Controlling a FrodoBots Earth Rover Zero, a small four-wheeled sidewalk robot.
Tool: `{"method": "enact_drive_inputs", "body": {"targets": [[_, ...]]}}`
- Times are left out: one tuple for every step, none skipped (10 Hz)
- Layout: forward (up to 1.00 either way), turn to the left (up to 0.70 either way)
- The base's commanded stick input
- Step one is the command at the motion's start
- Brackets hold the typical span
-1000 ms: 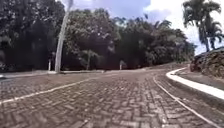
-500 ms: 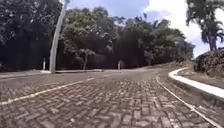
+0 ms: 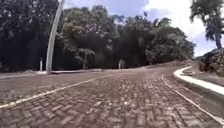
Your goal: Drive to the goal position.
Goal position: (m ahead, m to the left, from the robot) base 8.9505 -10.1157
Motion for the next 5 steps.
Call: {"method": "enact_drive_inputs", "body": {"targets": [[1.00,0.00],[1.00,-0.18],[1.00,-0.10],[1.00,-0.13],[1.00,-0.27]]}}
